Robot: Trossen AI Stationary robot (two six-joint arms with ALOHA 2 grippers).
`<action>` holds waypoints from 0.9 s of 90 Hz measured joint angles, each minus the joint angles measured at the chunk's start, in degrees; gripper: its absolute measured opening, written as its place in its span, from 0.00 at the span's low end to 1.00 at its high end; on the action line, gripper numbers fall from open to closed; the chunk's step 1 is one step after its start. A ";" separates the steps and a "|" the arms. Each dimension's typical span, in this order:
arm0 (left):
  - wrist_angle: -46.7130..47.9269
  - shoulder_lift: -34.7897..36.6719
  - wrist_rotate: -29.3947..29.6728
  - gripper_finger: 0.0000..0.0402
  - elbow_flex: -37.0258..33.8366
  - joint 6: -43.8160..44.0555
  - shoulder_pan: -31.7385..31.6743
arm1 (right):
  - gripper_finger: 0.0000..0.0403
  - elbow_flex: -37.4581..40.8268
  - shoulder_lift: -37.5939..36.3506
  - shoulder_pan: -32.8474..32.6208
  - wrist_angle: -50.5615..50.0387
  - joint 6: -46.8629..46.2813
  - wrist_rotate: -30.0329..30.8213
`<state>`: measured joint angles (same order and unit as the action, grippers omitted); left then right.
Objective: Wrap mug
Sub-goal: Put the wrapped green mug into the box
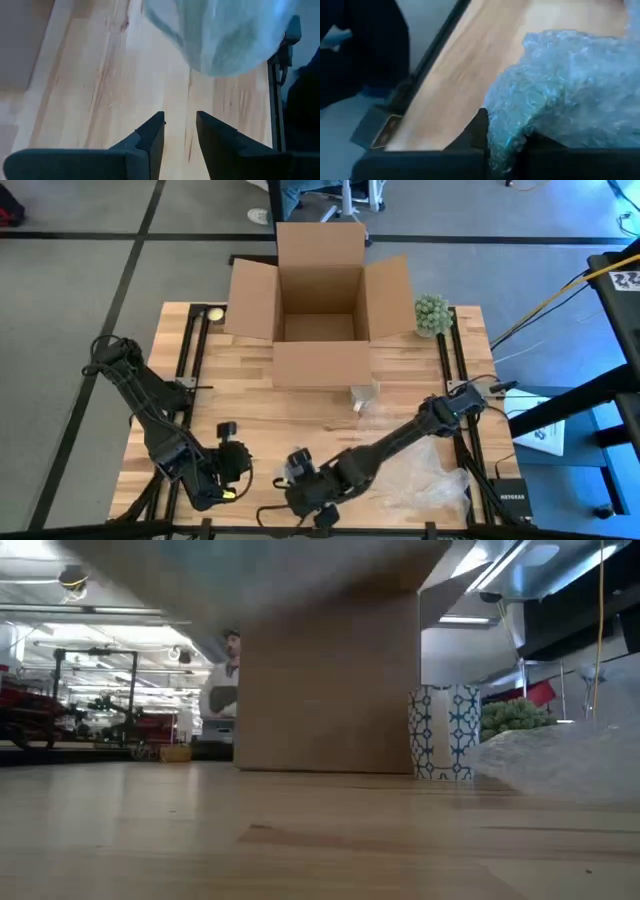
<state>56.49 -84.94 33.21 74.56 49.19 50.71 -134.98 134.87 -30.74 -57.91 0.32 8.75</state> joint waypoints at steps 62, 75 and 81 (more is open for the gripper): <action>3.47 3.18 4.53 0.24 -0.02 2.89 -0.29 | 0.03 0.19 -21.52 4.69 2.62 9.21 17.96; 3.09 3.18 4.99 0.24 -0.02 2.88 -0.87 | 0.03 -0.19 -25.96 12.03 2.31 9.39 22.35; 2.93 3.18 5.48 0.24 -0.02 2.64 -0.97 | 0.03 -0.07 -26.40 16.18 2.18 9.29 22.39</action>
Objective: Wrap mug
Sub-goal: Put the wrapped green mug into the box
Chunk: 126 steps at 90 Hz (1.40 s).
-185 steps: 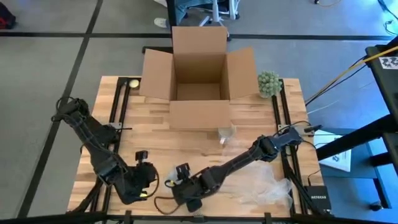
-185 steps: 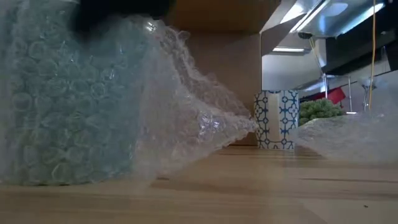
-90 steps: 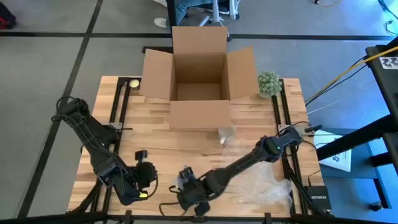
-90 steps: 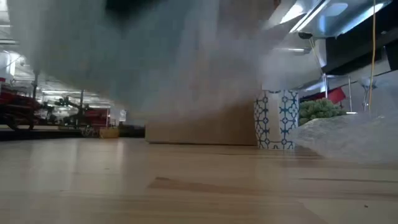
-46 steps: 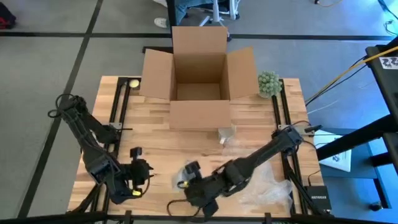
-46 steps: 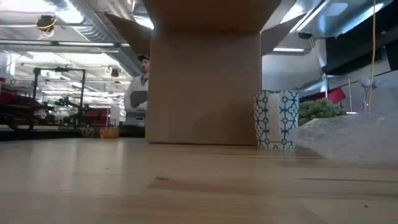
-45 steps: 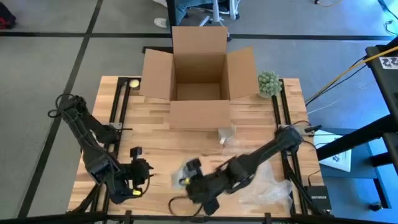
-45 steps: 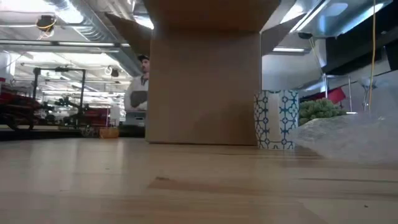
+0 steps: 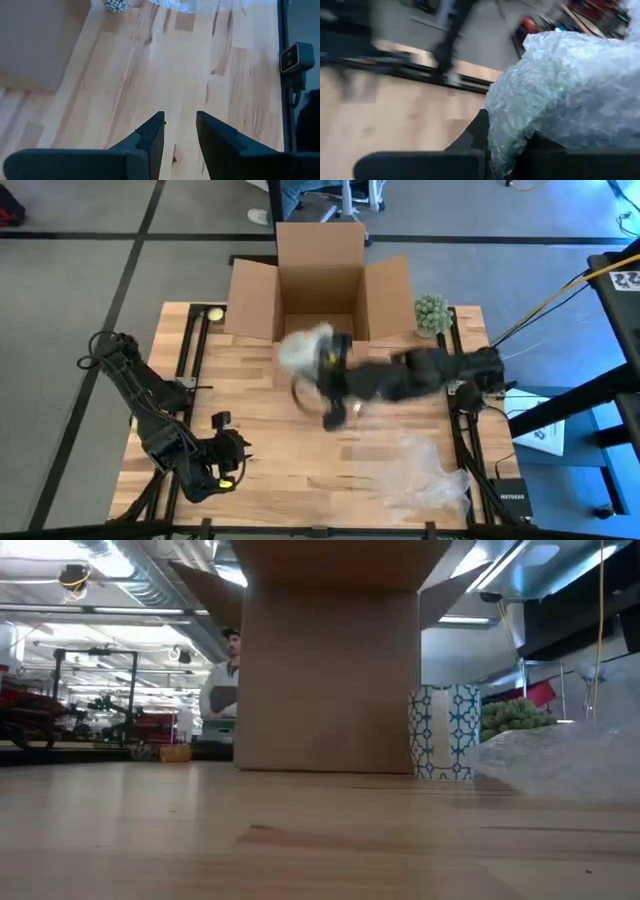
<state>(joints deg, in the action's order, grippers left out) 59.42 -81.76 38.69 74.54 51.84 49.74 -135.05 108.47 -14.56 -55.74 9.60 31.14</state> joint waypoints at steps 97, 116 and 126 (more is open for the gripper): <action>-0.61 -0.02 -4.18 0.24 -0.02 -1.27 -6.46 | 0.03 32.74 -0.16 35.70 11.23 -24.15 -22.54; -0.50 -0.04 -5.24 0.24 -0.04 -1.50 -8.18 | 0.03 39.46 -0.14 36.08 20.66 -28.19 -23.83; -0.52 -0.04 -5.28 0.24 -0.04 -1.63 -8.11 | 0.05 42.49 -0.13 36.08 25.15 -31.03 -24.04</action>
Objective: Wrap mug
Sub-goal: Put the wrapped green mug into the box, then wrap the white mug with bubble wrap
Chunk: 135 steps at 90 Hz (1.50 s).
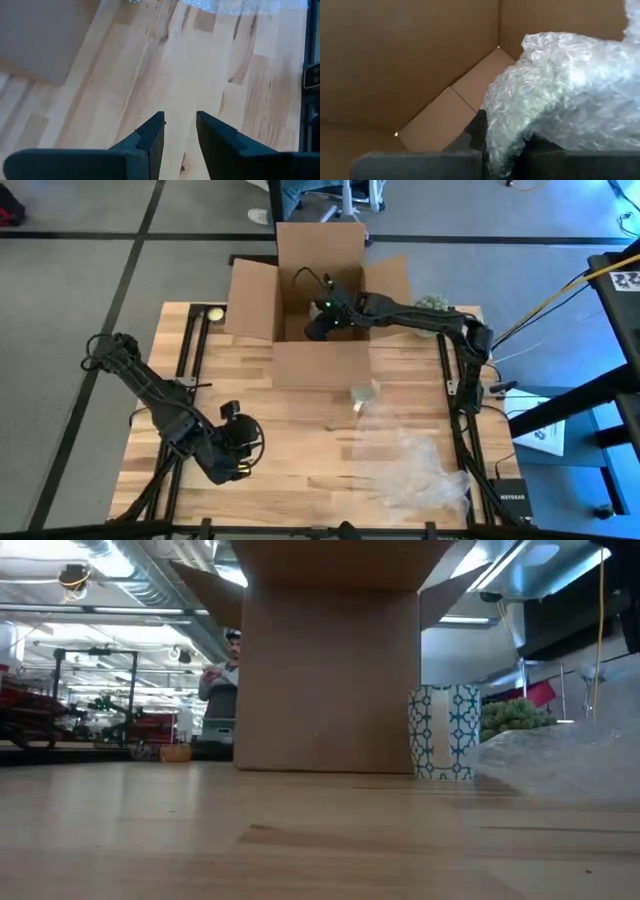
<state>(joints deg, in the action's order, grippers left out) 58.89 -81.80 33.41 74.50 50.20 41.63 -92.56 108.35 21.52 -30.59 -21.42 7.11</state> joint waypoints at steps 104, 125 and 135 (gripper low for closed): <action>0.07 0.00 -0.83 0.24 -0.02 -0.29 0.79 | 0.66 -33.98 0.40 -2.92 -30.88 -0.52 -0.37; 0.06 -0.02 -0.58 0.24 -0.02 -0.10 1.66 | 0.66 -38.72 0.40 -11.70 -39.09 2.32 6.21; 0.07 0.00 -0.57 0.24 -0.02 0.08 1.64 | 0.66 -38.83 0.40 -16.80 -42.25 2.38 9.29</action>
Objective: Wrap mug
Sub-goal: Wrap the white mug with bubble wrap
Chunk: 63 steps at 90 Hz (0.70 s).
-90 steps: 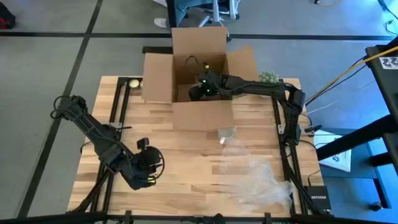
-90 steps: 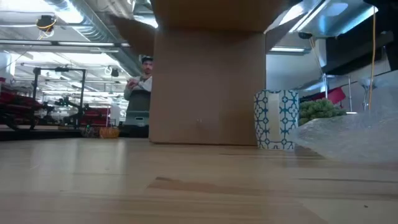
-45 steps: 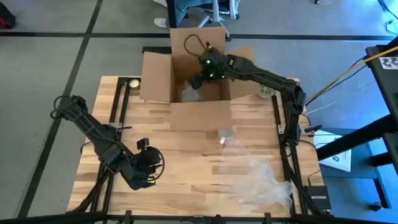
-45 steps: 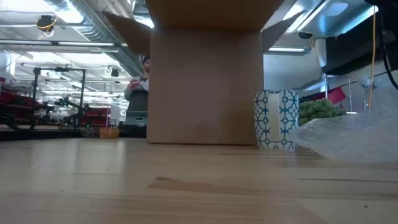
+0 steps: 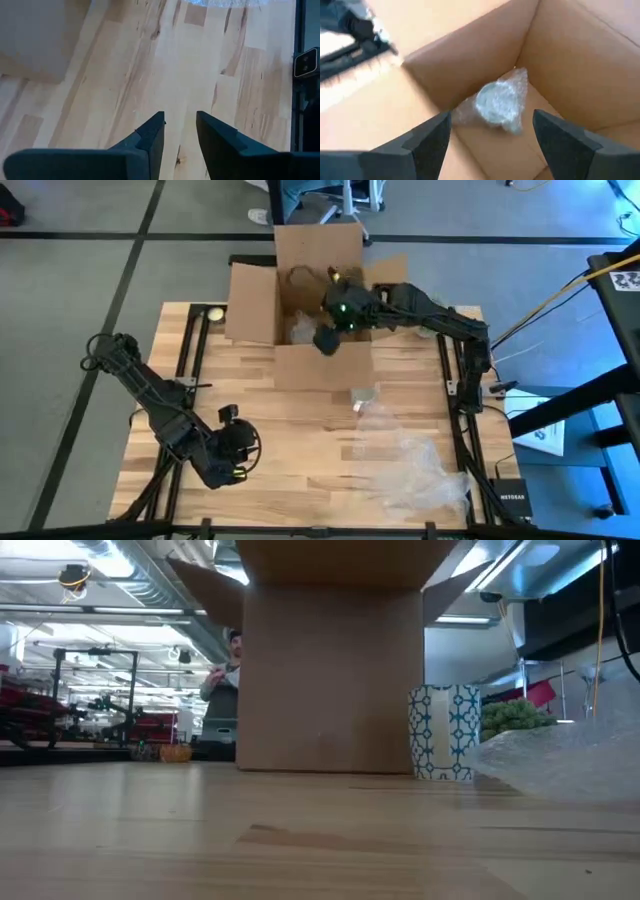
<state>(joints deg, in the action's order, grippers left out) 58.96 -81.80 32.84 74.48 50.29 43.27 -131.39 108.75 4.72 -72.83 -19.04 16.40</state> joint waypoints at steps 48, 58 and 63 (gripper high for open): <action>-0.04 0.00 0.02 0.24 0.00 0.62 0.00 | 0.66 4.51 0.08 -28.73 -12.58 -16.03 14.03; -0.04 0.00 0.02 0.24 0.00 1.57 0.00 | 0.64 9.80 0.01 -33.17 -12.75 -21.95 13.25; -0.05 0.00 0.04 0.24 0.00 1.81 0.00 | 0.62 13.11 0.07 -34.94 -12.62 -24.72 11.84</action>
<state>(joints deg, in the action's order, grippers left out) 58.91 -81.80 32.88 74.48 52.10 43.27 -118.28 108.81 -30.22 -85.45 -43.76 28.24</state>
